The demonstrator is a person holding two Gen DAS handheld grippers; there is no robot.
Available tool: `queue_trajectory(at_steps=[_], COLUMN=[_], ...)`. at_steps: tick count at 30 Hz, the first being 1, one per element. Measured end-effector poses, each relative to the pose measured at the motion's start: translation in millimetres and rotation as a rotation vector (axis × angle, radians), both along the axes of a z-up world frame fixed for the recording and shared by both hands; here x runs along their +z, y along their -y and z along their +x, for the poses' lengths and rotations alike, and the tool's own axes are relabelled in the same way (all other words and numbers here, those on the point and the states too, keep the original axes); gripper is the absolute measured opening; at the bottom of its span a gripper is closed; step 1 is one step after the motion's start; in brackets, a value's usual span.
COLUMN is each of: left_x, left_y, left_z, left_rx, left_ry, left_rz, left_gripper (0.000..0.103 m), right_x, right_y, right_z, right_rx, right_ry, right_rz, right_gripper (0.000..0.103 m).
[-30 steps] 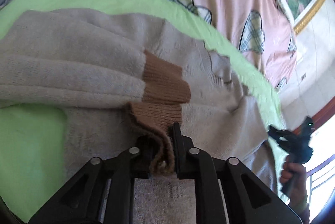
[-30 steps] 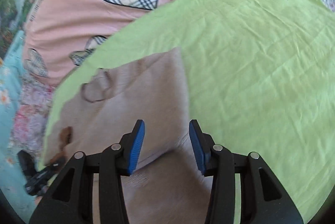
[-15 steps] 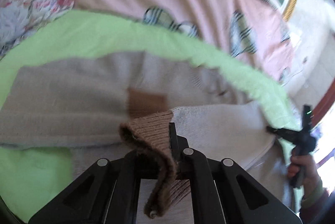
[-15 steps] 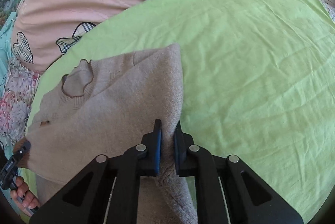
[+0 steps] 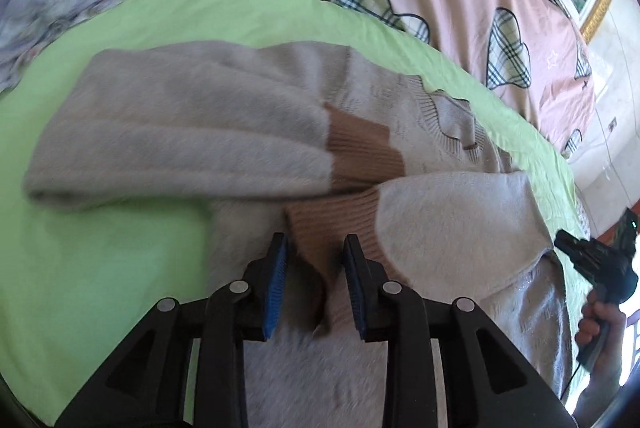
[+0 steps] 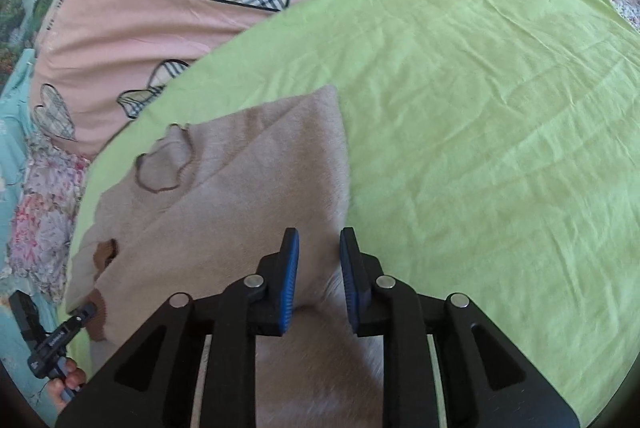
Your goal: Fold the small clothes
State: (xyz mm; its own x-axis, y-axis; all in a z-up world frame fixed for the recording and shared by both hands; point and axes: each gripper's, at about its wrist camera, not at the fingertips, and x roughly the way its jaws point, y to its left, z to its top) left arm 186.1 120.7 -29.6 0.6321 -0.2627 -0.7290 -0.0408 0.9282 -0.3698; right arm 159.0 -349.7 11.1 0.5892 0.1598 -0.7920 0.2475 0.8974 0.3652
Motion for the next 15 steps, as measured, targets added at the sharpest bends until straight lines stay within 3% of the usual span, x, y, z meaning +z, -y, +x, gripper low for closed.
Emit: queue_trajectory(at_steps=[4,7,9,15], left_x=[10,22,29,34], left_y=[-7,-1,2,9], left_z=[-13,-12,-6,29], left_rx=[0.009,-0.017,-0.031,-0.083], left_ry=[0.028,0.059,0.076,0.064], left_rz=[0.073,0.170,0.203,0.248], left_gripper=[0.029,0.045,0.060,0.069], right_x=[-1,-8,-12,-26], right_y=[-31,-59,-78,-111], right_z=[-18,-28,-34,-43], right_rx=[0.083,0.153,0.197,0.255], right_ry=[0.005,-0.018,-0.031,-0.062], right_rz=[0.067,0.119,0.139,0.177], right_gripper=[0.031,0.037,0.037,0.038])
